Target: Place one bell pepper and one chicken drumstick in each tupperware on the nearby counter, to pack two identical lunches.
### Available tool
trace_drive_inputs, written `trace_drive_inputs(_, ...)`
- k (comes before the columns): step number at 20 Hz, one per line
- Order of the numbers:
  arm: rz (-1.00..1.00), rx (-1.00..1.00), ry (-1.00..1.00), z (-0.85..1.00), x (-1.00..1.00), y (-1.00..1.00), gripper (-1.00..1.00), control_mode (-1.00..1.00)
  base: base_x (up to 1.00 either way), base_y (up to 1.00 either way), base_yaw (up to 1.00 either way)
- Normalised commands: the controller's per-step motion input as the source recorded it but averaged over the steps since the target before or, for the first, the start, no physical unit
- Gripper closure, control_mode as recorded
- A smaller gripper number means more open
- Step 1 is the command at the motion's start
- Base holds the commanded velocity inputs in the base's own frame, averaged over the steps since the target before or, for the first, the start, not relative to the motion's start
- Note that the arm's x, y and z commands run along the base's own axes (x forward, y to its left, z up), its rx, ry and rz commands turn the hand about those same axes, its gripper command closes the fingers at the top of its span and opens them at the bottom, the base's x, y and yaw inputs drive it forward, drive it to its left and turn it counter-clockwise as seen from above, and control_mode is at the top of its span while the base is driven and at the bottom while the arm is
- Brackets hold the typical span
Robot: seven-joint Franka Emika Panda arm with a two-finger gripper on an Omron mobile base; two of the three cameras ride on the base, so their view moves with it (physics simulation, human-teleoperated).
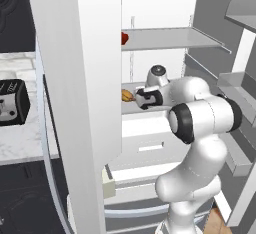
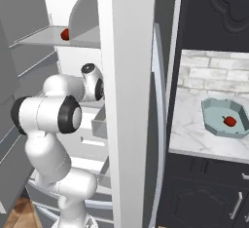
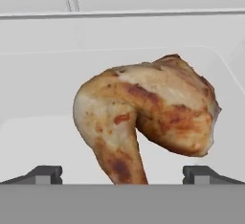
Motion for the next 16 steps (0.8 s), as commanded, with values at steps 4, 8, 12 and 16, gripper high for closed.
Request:
trace_drive_inputs(4,0.0,0.0,0.0,-0.27,0.5,0.0,-1.0,-1.0,0.0,0.0,0.0)
trace_drive_inputs(8,0.0,0.0,0.0,-0.33,0.42,0.0,1.0,-1.0,0.0,0.0,0.0)
trace_drive_inputs(12,0.0,-0.03,-0.02,-0.28,0.14,0.0,1.0,-1.0,0.0,0.0,0.0)
trace_drive_inputs(16,0.0,0.0,0.0,-0.01,0.0,0.0,1.0,-1.0,0.0,0.0,0.0)
